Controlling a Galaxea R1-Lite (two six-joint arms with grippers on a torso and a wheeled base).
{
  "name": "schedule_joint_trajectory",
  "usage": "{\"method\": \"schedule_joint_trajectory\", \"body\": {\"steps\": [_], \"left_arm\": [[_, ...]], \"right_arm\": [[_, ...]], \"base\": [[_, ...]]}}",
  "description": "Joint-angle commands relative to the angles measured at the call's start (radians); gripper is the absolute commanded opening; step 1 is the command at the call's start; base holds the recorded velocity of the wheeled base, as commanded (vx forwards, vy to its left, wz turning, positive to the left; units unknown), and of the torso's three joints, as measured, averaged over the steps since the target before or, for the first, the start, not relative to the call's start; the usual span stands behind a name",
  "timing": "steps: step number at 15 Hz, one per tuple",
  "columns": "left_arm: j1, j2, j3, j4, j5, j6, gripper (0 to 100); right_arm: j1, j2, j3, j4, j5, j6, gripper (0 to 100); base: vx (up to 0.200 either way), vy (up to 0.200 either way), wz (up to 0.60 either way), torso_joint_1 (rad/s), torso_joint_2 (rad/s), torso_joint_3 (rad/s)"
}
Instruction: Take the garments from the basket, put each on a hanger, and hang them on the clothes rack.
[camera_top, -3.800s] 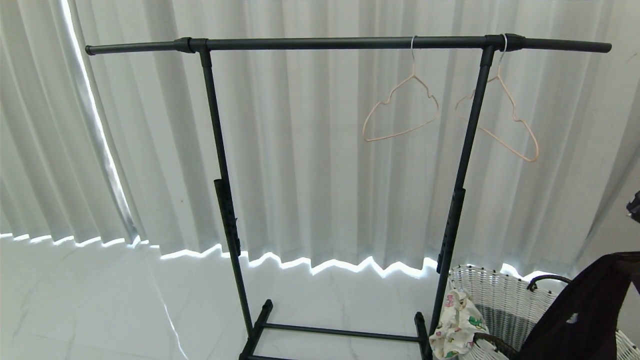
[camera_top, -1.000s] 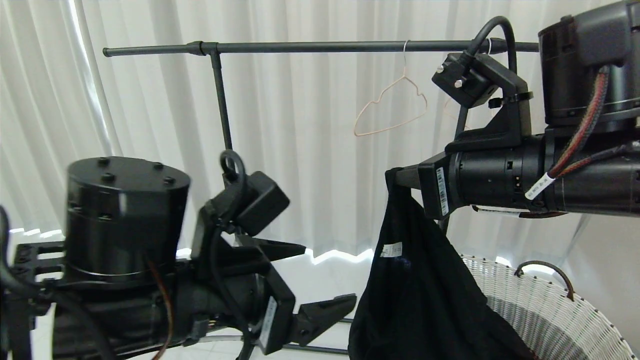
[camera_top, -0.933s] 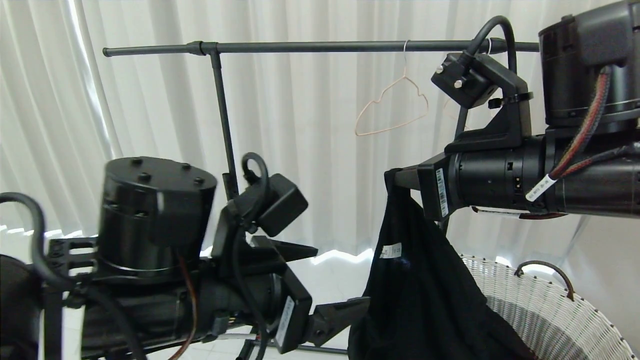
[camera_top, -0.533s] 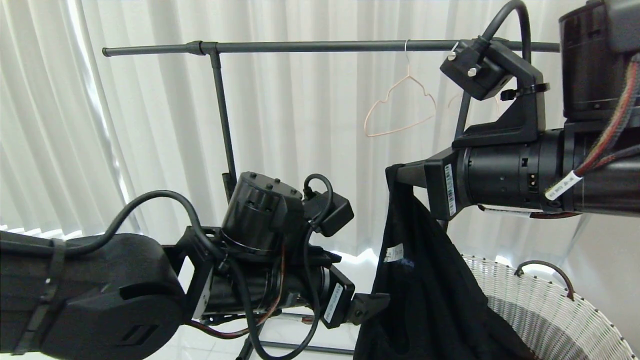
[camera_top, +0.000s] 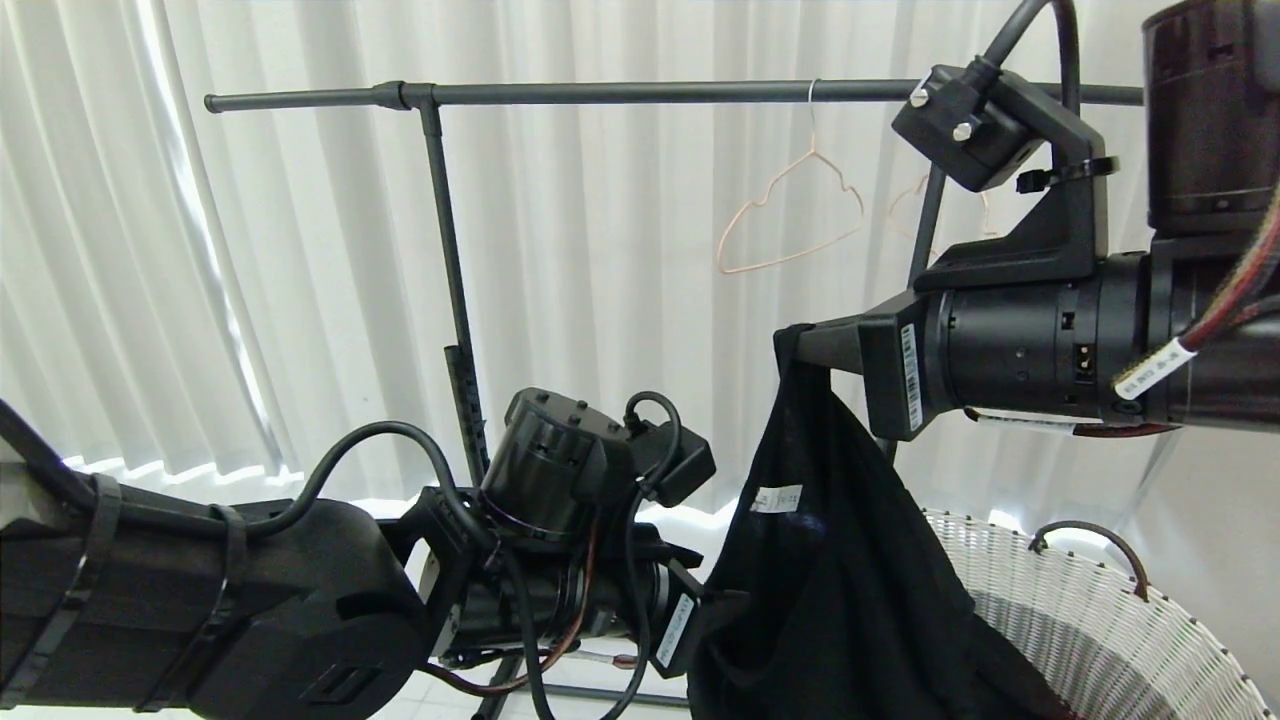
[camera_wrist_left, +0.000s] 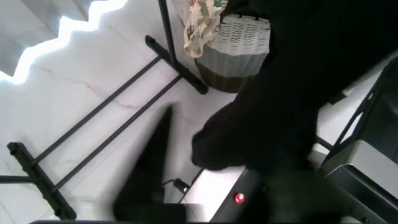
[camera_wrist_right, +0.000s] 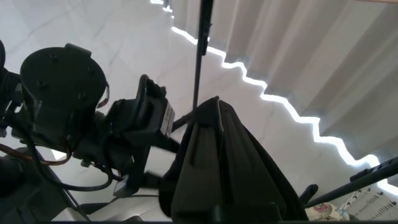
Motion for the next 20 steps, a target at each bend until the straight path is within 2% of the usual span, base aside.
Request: {"method": "schedule_joint_trajectory", "body": {"steps": [1,4,6,7,8,9,10,11,12,13,14,16,19,20], "left_arm": [[0.0,-0.001,0.011,-0.014,0.001,0.001,0],[-0.002,-0.017,0.031,-0.035,0.018,0.001,0],[-0.014,-0.084,0.097,-0.037,0.07,-0.001,0],[-0.018,-0.149,0.111,-0.037,0.072,-0.012,0],[-0.031,-0.23,0.114,-0.035,0.07,-0.062,0],[-0.032,-0.251,0.11,-0.035,0.07,-0.084,0],[-0.04,-0.357,0.073,0.003,0.075,-0.165,0],[-0.038,-0.397,0.059,0.048,0.075,-0.168,0],[-0.035,-0.509,-0.007,0.218,0.075,-0.171,0],[-0.035,-0.572,-0.056,0.313,0.073,-0.174,0],[-0.035,-0.572,-0.056,0.313,0.073,-0.174,0],[-0.029,-0.615,-0.203,0.382,0.076,-0.239,0],[0.025,-0.603,-0.374,0.583,0.085,-0.22,0],[0.04,-0.593,-0.446,0.675,0.093,-0.139,0]], "right_arm": [[0.0,-0.009,0.003,0.001,-0.001,0.0,0],[0.0,-0.029,0.043,0.001,-0.004,0.0,0],[-0.003,-0.041,0.081,0.001,-0.009,0.0,0],[-0.003,-0.044,0.089,-0.001,-0.01,0.001,0],[-0.003,-0.044,0.089,-0.001,-0.01,0.0,0],[-0.003,-0.044,0.089,-0.002,-0.012,0.0,0],[-0.003,-0.044,0.087,-0.022,-0.012,0.0,0],[-0.003,-0.043,0.087,-0.035,-0.012,-0.002,0],[-0.003,-0.041,0.087,-0.068,-0.012,-0.003,0],[-0.003,-0.041,0.087,-0.084,-0.012,-0.006,0],[-0.003,-0.041,0.087,-0.084,-0.012,-0.006,0],[-0.003,-0.043,0.086,-0.116,-0.029,-0.016,0],[-0.003,-0.046,0.086,-0.137,-0.07,-0.042,0],[-0.003,-0.061,0.09,-0.13,-0.096,-0.049,0]], "base": [[0.0,0.0,0.0,0.0,0.0,0.0],[0.0,0.0,0.0,0.0,0.0,0.0],[0.0,0.0,0.0,0.0,0.0,0.0],[0.0,0.0,0.0,0.0,0.0,0.0],[0.0,0.0,0.0,0.0,0.0,0.0],[0.0,0.0,0.0,0.0,0.0,0.0],[0.0,0.0,0.0,0.0,0.0,0.0],[0.0,0.0,0.0,0.0,0.0,0.0],[0.0,0.0,0.0,0.0,0.0,0.0],[0.0,0.0,0.0,0.0,0.0,0.0],[0.0,0.0,0.0,0.0,0.0,0.0],[0.0,0.0,0.0,0.0,0.0,0.0],[0.0,0.0,0.0,0.0,0.0,0.0],[0.0,0.0,0.0,0.0,0.0,0.0]]}}
